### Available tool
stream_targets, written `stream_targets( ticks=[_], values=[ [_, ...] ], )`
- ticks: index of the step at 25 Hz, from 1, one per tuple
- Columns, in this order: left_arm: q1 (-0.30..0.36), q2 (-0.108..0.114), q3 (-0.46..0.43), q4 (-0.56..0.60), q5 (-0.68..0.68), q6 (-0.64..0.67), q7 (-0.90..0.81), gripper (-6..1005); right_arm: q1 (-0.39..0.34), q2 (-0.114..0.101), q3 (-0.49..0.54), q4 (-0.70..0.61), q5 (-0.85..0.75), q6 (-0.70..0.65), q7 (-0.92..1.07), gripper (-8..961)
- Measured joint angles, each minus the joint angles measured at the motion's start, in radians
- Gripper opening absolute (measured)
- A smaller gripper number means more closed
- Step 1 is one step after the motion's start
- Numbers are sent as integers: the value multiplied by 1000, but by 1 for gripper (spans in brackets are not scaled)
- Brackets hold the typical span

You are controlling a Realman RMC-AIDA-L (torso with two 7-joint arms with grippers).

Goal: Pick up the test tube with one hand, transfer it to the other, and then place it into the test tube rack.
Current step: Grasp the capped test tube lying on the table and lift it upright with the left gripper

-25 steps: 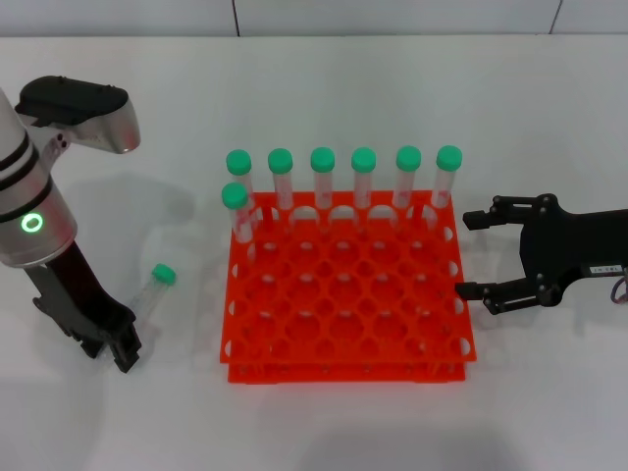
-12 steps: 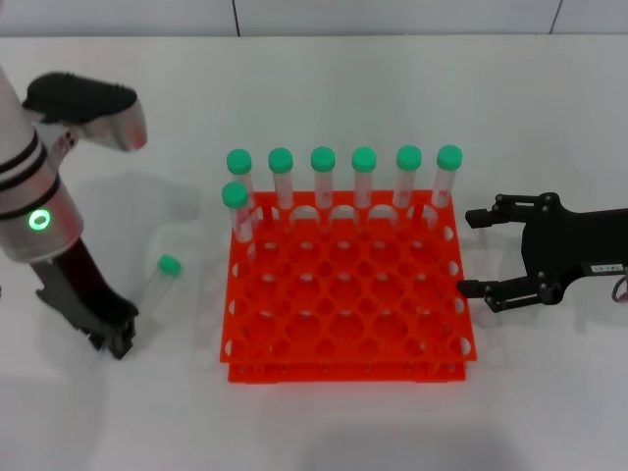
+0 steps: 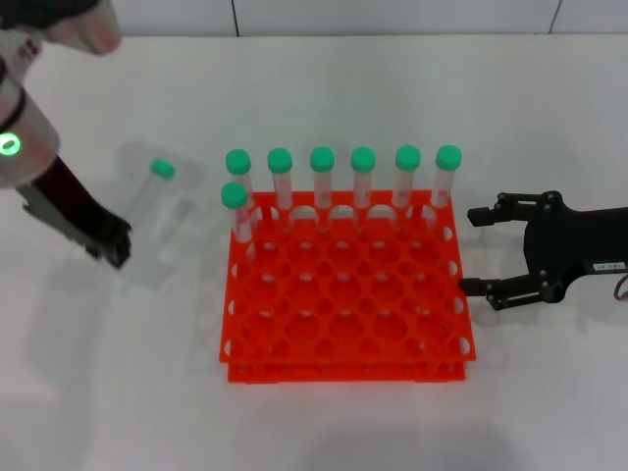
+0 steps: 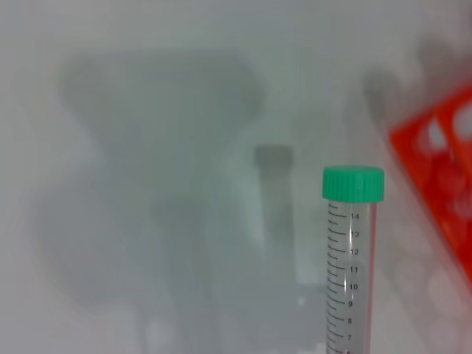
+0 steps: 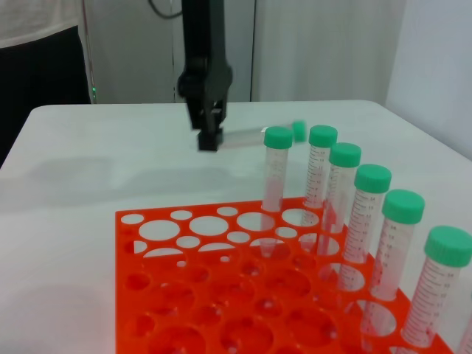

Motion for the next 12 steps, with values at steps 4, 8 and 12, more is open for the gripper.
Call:
stream_targets(
  ticks=[4,8,12],
  values=[
    [35,-1,-7,136,1,-15,-7,197,0,-1,0,0,0,0,2,854],
    [73,-8,-2,214,2,-73,-4,200,0,-1,0,0,0,0,2,854],
    [165,-27,33,320,2,-245,32,203,0,-1,0,0,1,0,2,854]
  ],
)
